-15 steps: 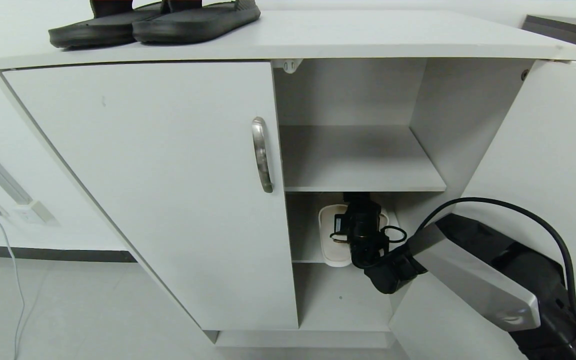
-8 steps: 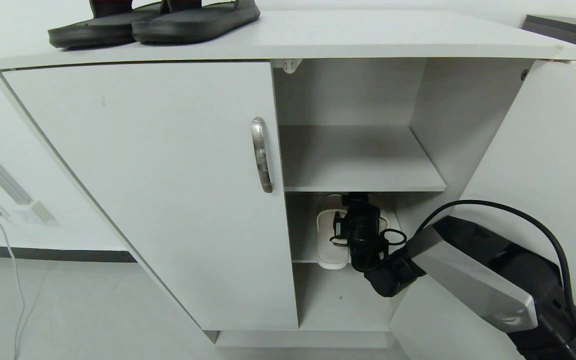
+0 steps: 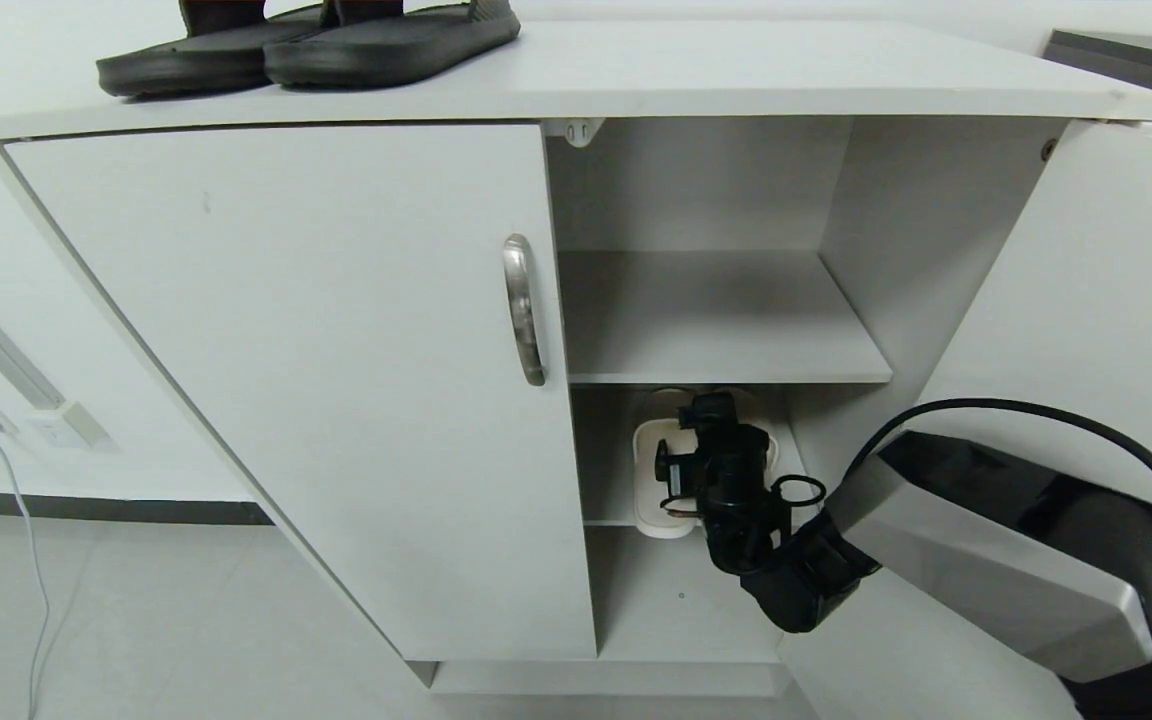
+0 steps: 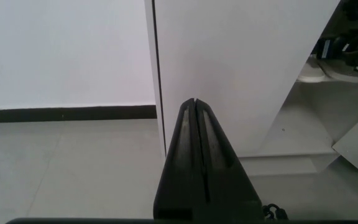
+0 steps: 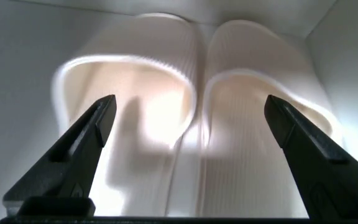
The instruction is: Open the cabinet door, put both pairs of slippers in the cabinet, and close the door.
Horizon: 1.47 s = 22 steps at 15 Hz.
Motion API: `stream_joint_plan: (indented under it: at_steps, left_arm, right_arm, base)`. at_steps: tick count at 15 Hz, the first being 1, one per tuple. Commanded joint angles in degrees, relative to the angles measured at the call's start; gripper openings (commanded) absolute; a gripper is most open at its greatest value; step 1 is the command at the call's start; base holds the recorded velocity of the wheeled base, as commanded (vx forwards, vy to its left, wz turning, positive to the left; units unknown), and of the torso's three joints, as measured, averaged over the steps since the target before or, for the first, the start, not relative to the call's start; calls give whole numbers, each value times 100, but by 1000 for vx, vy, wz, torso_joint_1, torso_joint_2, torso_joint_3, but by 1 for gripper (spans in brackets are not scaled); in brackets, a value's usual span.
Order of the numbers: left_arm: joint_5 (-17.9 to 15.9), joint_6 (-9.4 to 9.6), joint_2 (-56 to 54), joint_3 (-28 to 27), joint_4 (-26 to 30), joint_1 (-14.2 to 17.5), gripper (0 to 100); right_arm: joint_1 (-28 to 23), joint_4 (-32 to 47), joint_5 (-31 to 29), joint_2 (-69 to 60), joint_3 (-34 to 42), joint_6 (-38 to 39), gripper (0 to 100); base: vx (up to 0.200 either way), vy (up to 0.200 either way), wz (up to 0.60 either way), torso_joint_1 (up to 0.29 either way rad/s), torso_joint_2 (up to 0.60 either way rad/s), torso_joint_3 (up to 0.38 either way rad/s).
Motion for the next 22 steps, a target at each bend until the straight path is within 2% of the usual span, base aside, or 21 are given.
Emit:
stream_joint_plan:
  at_steps: [1, 7, 16, 22]
  left_arm:
    - [1, 2, 7, 0, -1, 2, 0]
    - [1, -7, 7, 0, -1, 2, 0]
    - [36, -42, 7, 0, -1, 2, 0]
    - [36, -42, 7, 0, -1, 2, 0]
  right_arm:
    - [247, -358, -93, -682, 875, 14, 100]
    - [740, -1808, -137, -1481, 3116, 58, 100]
    - [951, -2072, -199, -1473, 3292, 41, 100]
    - [942, -2239, -199, -1473, 3424, 14, 100]
  base:
    - [0, 0, 0, 0, 0, 0]
    - [0, 0, 0, 0, 0, 0]
    - [0, 0, 0, 0, 0, 0]
    - [-200, 0, 0, 2, 1, 0]
